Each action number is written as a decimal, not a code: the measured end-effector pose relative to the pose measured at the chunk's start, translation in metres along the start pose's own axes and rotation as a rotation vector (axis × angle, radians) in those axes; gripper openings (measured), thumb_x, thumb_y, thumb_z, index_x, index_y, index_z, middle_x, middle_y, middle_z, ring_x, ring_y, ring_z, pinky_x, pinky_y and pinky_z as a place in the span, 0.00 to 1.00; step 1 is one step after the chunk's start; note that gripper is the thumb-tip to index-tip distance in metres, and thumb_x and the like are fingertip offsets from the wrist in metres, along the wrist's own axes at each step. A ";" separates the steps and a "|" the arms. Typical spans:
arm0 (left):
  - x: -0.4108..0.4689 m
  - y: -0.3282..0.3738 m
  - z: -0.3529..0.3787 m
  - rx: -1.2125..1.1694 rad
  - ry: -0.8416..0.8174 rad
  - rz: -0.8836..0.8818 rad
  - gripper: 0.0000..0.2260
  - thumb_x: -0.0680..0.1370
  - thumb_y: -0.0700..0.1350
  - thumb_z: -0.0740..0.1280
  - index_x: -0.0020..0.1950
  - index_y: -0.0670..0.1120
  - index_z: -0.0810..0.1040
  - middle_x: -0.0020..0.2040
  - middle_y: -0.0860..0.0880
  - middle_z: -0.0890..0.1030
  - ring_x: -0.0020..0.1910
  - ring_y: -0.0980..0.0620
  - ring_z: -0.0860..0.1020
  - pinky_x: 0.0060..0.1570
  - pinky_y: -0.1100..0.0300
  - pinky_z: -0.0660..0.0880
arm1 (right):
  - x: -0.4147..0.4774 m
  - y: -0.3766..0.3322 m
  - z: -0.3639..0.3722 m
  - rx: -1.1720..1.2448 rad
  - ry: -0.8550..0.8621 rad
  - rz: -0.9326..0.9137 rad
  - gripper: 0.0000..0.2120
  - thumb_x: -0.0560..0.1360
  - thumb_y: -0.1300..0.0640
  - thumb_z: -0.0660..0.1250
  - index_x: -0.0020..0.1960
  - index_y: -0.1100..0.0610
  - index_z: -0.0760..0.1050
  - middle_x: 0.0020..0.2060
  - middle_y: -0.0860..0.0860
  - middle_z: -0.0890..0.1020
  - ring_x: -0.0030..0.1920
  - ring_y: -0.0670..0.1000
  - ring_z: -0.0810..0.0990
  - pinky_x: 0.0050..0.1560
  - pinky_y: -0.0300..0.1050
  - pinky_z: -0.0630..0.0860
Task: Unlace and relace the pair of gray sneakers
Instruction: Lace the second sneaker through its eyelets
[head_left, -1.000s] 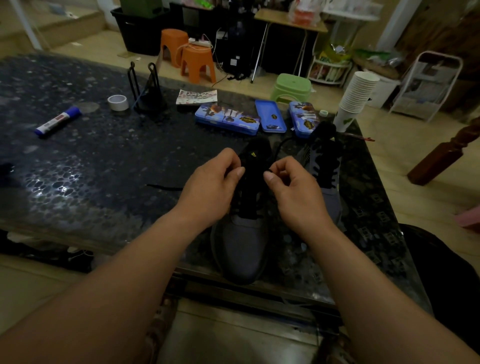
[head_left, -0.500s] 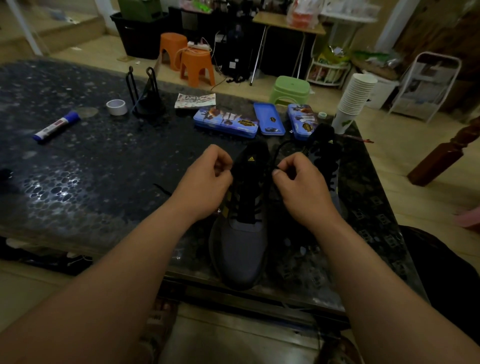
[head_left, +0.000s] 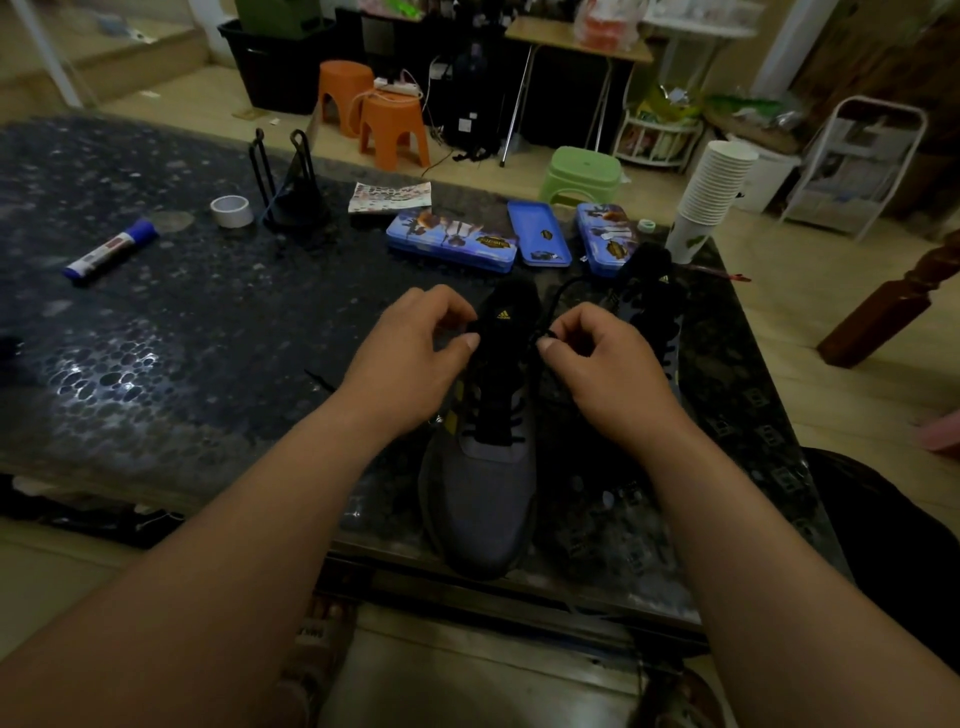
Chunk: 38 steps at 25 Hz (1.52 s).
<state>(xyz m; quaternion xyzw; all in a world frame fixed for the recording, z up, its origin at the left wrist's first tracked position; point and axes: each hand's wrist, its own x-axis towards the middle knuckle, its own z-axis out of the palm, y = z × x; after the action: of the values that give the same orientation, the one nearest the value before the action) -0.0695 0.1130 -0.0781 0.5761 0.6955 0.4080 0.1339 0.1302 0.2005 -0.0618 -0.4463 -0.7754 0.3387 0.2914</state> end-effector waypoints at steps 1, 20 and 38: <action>-0.001 0.001 0.000 0.077 0.041 0.050 0.06 0.79 0.48 0.71 0.53 0.57 0.76 0.51 0.54 0.74 0.53 0.50 0.75 0.56 0.49 0.75 | -0.001 -0.001 0.000 -0.041 0.012 -0.021 0.07 0.80 0.52 0.71 0.45 0.52 0.76 0.38 0.48 0.79 0.37 0.47 0.75 0.38 0.42 0.71; -0.008 0.008 0.004 -0.118 0.114 -0.107 0.06 0.82 0.56 0.55 0.52 0.54 0.64 0.45 0.47 0.81 0.44 0.44 0.83 0.42 0.37 0.81 | -0.007 -0.010 0.001 0.299 -0.032 0.121 0.07 0.85 0.53 0.62 0.50 0.54 0.71 0.49 0.53 0.84 0.51 0.54 0.85 0.51 0.64 0.84; 0.005 -0.009 0.003 0.064 0.238 -0.267 0.06 0.83 0.46 0.65 0.47 0.49 0.78 0.41 0.51 0.80 0.43 0.48 0.79 0.43 0.53 0.74 | 0.002 0.008 -0.007 -0.131 0.218 0.094 0.05 0.82 0.54 0.64 0.48 0.55 0.74 0.39 0.50 0.79 0.39 0.49 0.78 0.39 0.47 0.74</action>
<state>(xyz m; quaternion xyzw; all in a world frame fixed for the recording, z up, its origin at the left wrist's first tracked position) -0.0755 0.1187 -0.0846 0.4300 0.7895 0.4296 0.0853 0.1387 0.2071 -0.0631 -0.5343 -0.7379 0.2502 0.3277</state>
